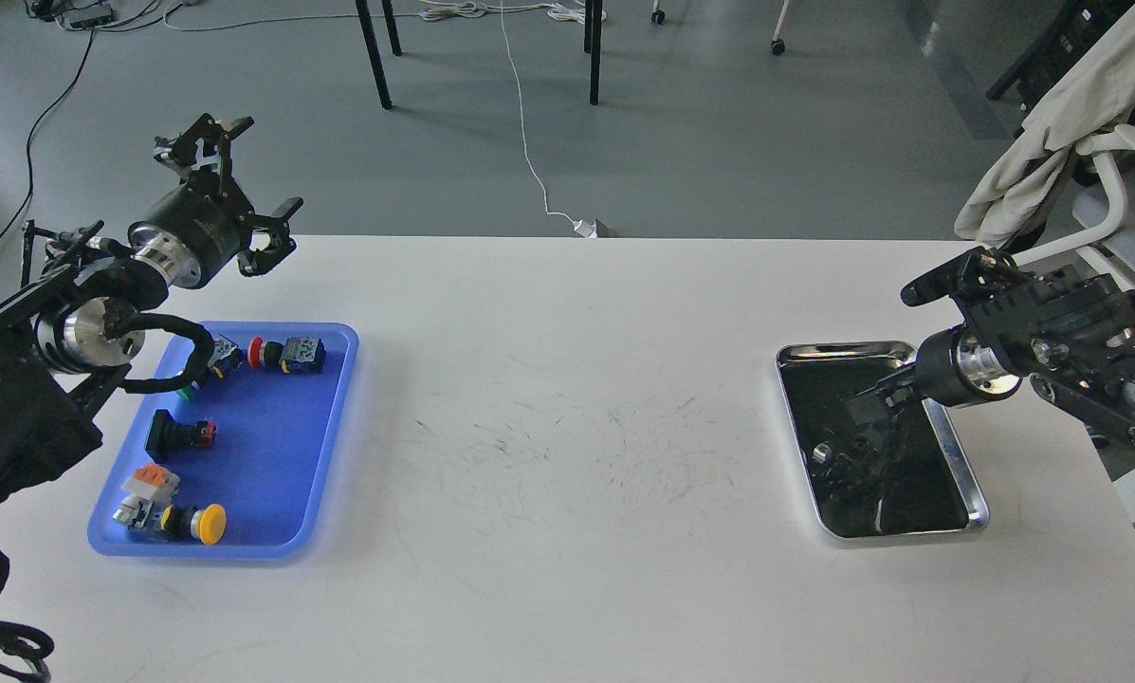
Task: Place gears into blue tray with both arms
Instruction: 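Close the right gripper on the small black part in the steel tray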
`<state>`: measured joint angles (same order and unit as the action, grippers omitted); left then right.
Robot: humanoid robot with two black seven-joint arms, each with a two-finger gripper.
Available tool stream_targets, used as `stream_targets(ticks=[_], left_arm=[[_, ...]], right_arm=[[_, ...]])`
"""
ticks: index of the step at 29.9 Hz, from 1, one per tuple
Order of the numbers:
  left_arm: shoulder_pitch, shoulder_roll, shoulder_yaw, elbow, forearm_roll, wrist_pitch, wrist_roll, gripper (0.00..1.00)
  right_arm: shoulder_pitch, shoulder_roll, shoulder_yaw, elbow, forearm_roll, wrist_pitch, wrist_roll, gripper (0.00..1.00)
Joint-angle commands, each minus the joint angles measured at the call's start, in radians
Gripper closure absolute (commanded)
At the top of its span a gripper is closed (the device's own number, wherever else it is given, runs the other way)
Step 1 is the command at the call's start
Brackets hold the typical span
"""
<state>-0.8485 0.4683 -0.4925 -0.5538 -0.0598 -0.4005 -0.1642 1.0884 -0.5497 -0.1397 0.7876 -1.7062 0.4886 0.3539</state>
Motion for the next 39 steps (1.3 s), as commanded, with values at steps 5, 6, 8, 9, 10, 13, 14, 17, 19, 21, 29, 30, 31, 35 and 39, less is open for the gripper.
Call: stream_targets(ticks=[5,6,8,9,10,13,14,17,19,21,29,30,31,35,39], left_arm=[[0.0,0.0,0.0,0.0,0.002,0.0,0.0,0.01],[0.0,0.0,0.0,0.0,0.002,0.0,0.0,0.01],[0.0,0.0,0.0,0.0,0.002,0.0,0.0,0.01],[0.0,0.0,0.0,0.0,0.002,0.0,0.0,0.01],[0.0,0.0,0.0,0.0,0.002,0.0,0.0,0.01],[0.0,0.0,0.0,0.0,0.0,0.0,-0.001,0.01],[0.002,0.0,0.0,0.002,0.002,0.0,-0.001,0.01],[0.002,0.001,0.0,0.0,0.002,0.0,-0.001,0.01],[0.002,0.001,0.0,0.0,0.002,0.0,-0.001,0.01],[0.002,0.001,0.0,0.0,0.002,0.0,0.0,0.01],[0.003,0.001,0.0,0.002,0.002,0.0,-0.001,0.01],[0.003,0.0,0.0,0.002,0.0,0.0,0.0,0.01],[0.003,0.0,0.0,0.0,0.0,0.0,-0.001,0.01],[0.006,0.0,0.0,0.002,0.002,0.0,0.0,0.01],[0.006,0.0,0.0,0.002,0.002,0.0,0.0,0.01]], right_arm=[[-0.005,0.022,0.0,-0.004,0.0,0.0,-0.001,0.15],[-0.004,0.023,0.0,-0.005,0.0,0.0,-0.001,0.15],[-0.004,0.028,0.0,-0.024,0.0,0.0,-0.001,0.18],[-0.004,0.033,0.0,-0.036,0.0,0.0,-0.001,0.2],[-0.004,0.04,0.0,-0.048,0.0,0.0,-0.001,0.21],[-0.004,0.047,0.0,-0.067,0.0,0.0,-0.001,0.23],[-0.004,0.047,0.0,-0.067,0.0,0.0,-0.001,0.25],[-0.004,0.047,-0.001,-0.067,0.0,0.0,-0.001,0.31],[-0.004,0.048,-0.001,-0.065,0.0,0.0,-0.001,0.36],[-0.004,0.048,-0.006,-0.064,0.0,0.0,-0.001,0.4],[0.005,0.048,-0.058,-0.068,0.0,0.0,-0.003,0.56],[0.005,0.048,-0.06,-0.068,0.002,0.0,-0.003,0.57],[0.004,0.048,-0.06,-0.068,0.002,0.0,-0.003,0.59],[0.005,0.051,-0.06,-0.067,0.002,0.0,-0.003,0.61],[0.007,0.068,-0.06,-0.067,0.004,0.0,-0.004,0.67]])
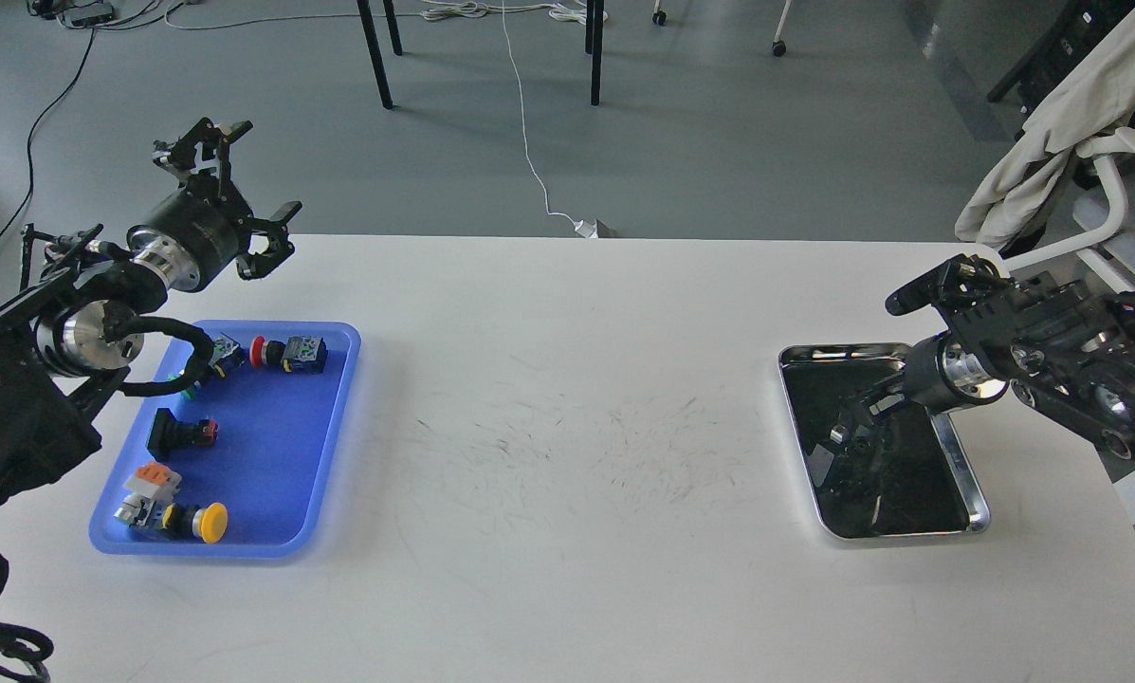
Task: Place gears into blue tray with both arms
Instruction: 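Close the right gripper on the small black part in the steel tray, then lift the black part and carry it toward the table centre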
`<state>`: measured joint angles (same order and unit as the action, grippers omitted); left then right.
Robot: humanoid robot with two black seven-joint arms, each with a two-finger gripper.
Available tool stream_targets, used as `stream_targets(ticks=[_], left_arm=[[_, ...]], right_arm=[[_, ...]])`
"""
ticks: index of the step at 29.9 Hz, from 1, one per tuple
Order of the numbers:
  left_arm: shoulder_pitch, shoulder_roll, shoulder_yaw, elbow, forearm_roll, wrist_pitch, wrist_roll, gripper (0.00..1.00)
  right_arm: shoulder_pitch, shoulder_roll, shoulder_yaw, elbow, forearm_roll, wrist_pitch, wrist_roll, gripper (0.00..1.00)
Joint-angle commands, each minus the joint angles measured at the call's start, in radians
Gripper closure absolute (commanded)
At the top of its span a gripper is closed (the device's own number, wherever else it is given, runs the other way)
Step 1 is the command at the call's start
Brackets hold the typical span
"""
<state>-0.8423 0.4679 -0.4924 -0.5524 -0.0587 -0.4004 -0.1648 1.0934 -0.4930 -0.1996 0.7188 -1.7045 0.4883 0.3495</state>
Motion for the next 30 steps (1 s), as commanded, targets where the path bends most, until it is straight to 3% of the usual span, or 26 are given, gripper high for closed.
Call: stream_targets(ticks=[1,3,15,30], left_arm=[[0.0,0.0,0.0,-0.001,0.0,0.0,0.001,0.01],[-0.001,0.001,0.0,0.0,0.0,0.0,0.001,0.01],[0.0,0.001,0.0,-0.001,0.0,0.0,0.001,0.01],[0.0,0.0,0.006,0.002,0.004,0.0,0.002,0.01]], right_arm=[[0.002,0.013,0.002,0.002,0.002,0.0,0.002,0.68],[0.002,0.014,0.002,0.002,0.002,0.0,0.0,0.76],[0.016,0.014,0.002,0.007,0.003,0.0,0.0,0.94],[0.109,0.016,0.011,0.022,0.045,0.0,0.002,0.99]])
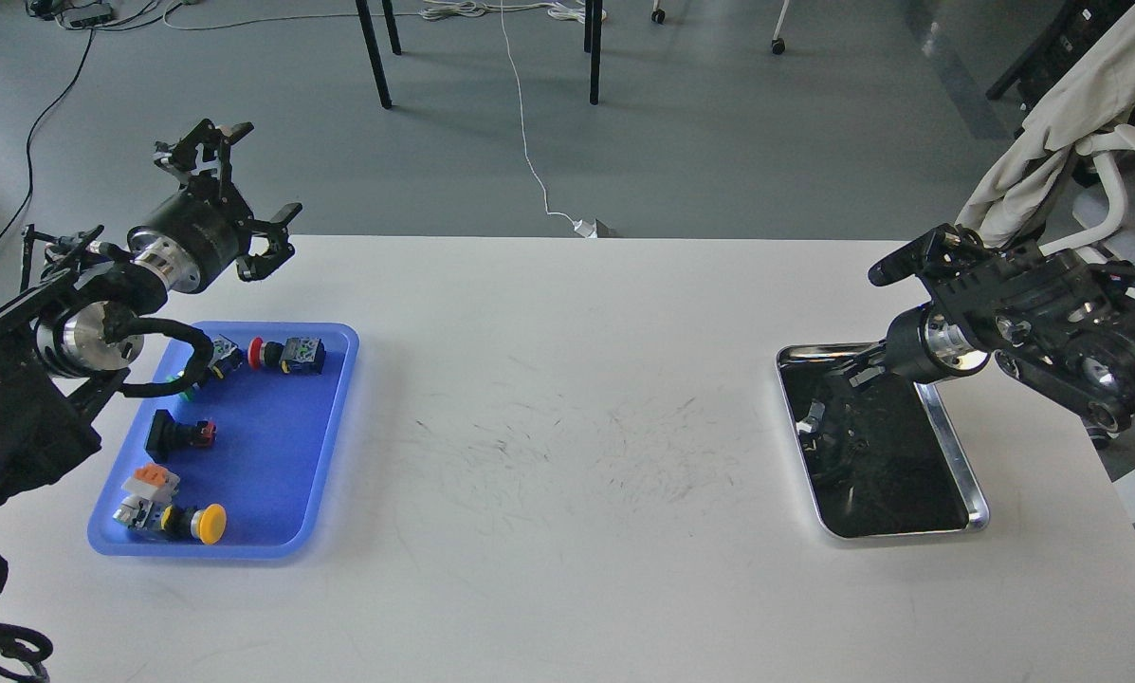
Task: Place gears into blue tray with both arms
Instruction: 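Lift the black part and carry it toward the table centre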
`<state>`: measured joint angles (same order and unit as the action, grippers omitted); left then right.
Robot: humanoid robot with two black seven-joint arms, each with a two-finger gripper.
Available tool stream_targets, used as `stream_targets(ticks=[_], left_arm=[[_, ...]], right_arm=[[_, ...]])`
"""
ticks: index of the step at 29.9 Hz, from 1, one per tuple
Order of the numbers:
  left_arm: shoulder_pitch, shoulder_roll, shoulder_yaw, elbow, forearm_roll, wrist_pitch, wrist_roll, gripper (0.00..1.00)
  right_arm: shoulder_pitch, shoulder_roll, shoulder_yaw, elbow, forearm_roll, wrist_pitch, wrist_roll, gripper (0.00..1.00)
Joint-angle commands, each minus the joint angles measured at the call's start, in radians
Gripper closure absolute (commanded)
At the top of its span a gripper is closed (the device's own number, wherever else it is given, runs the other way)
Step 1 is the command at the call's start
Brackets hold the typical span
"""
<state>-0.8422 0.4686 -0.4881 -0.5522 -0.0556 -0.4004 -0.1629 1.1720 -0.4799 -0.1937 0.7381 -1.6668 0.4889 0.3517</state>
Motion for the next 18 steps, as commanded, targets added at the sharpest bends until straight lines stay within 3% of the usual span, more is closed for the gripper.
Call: stream_targets(ticks=[1,11,15,18], left_arm=[[0.0,0.001,0.002,0.001,0.0,0.0,0.0,0.01],[-0.001,0.03,0.008,0.001,0.0,0.0,0.0,0.01],[-0.001,0.039,0.009,0.001,0.0,-0.002,0.0,0.01],[-0.001,0.042,0.009,0.001,0.0,-0.002,0.002,0.01]], right_arm=[[0.041,0.009,0.008,0.003,0.013,0.0,-0.002,0.99],[0.12,0.142,0.107,0.032,0.078,0.0,-0.011,0.99],[0.124,0.202,0.126,0.05,0.078,0.0,-0.036,0.99],[0.123,0.248,0.131,0.053,0.078,-0.055,-0.036,0.99]])
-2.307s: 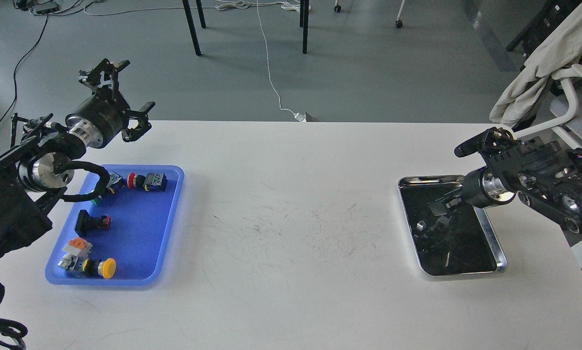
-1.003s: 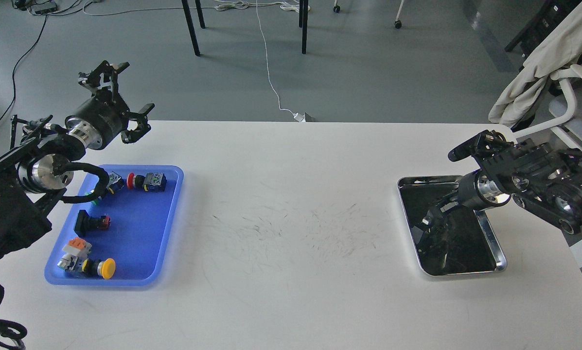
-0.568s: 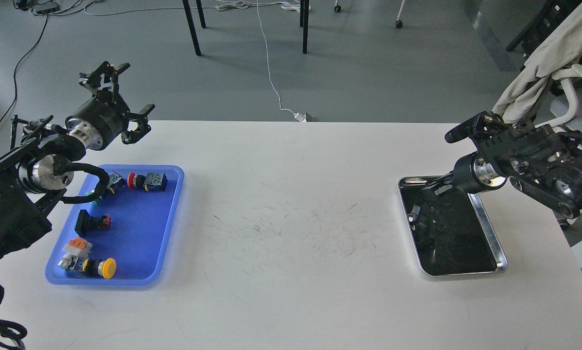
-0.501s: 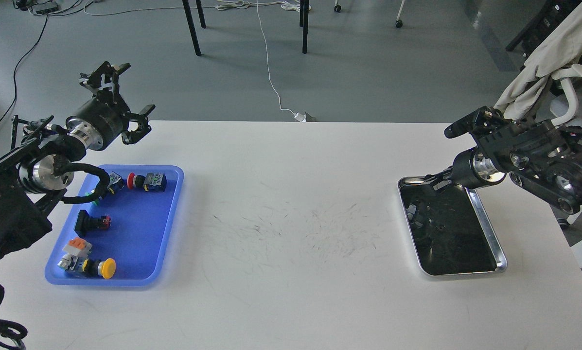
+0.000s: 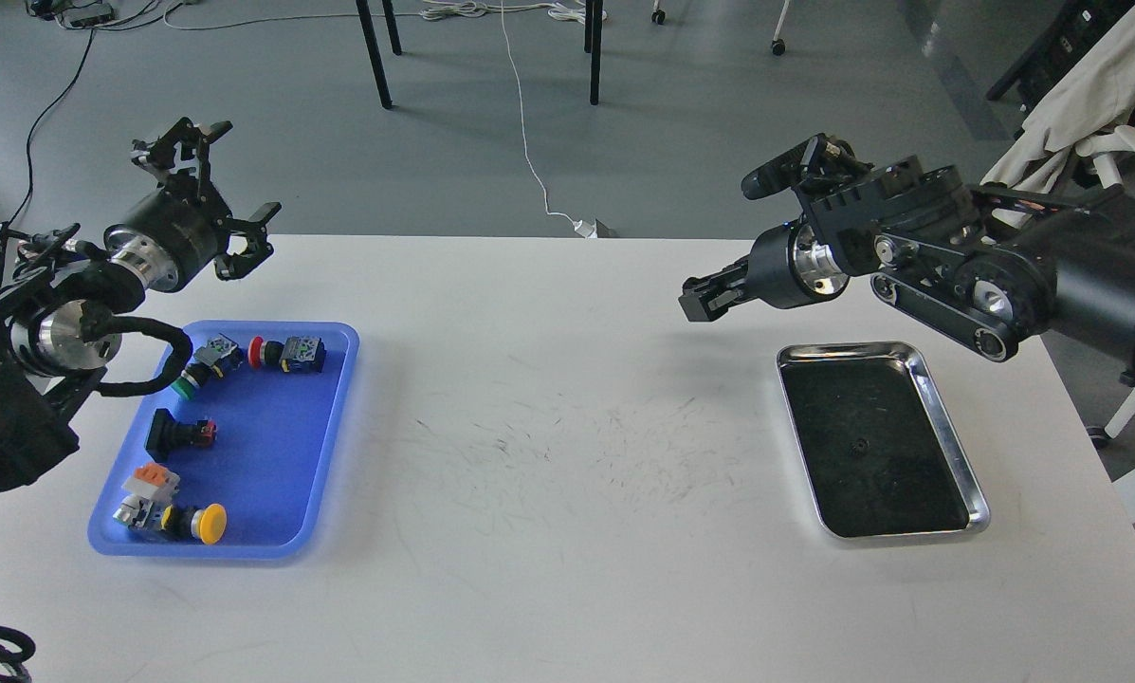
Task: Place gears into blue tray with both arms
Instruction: 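Lift the black part and carry it toward the table centre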
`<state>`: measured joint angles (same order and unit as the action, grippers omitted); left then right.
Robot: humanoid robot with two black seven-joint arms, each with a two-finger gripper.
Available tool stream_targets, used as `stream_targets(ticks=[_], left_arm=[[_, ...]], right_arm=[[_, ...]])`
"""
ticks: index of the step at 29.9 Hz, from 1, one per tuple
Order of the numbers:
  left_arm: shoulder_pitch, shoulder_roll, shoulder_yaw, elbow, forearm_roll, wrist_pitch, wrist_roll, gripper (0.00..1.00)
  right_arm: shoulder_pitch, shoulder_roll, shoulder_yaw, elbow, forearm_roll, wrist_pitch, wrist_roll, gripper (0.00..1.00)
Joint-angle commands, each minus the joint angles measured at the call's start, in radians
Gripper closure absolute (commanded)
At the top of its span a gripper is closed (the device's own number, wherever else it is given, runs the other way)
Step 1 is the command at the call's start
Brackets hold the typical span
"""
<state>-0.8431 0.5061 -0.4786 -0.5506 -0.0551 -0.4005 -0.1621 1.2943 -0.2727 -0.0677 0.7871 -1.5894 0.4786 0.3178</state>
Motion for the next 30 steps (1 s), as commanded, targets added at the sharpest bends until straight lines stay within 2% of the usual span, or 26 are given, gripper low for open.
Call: stream_targets(ticks=[1,6,9,13,23,30], left_arm=[[-0.001,0.009,0.0,0.0,0.0,-0.001,0.001,0.01],[-0.001,0.022,0.0,0.0,0.0,-0.004,0.001,0.01],[-0.001,0.022,0.0,0.0,0.0,-0.004,0.001,0.01],[-0.002,0.023,0.0,-0.002,0.0,-0.006,0.001,0.01],[-0.002,0.068,0.0,-0.003,0.0,-0.017,0.001,0.01],[-0.002,0.08,-0.002,-0.003,0.0,-0.043,0.001,0.01]], right_arm=[[-0.001,0.058,0.003,0.006,-0.001,-0.072,-0.002,0.99],[-0.001,0.122,0.005,0.056,0.002,-0.175,0.003,0.99],[-0.001,0.154,-0.001,0.081,-0.001,-0.198,0.003,0.99],[-0.01,0.165,-0.004,0.11,-0.003,-0.268,0.006,0.99],[-0.067,0.257,-0.021,0.127,-0.015,-0.348,0.009,0.99],[-0.082,0.273,-0.093,0.124,-0.024,-0.422,0.023,0.99]])
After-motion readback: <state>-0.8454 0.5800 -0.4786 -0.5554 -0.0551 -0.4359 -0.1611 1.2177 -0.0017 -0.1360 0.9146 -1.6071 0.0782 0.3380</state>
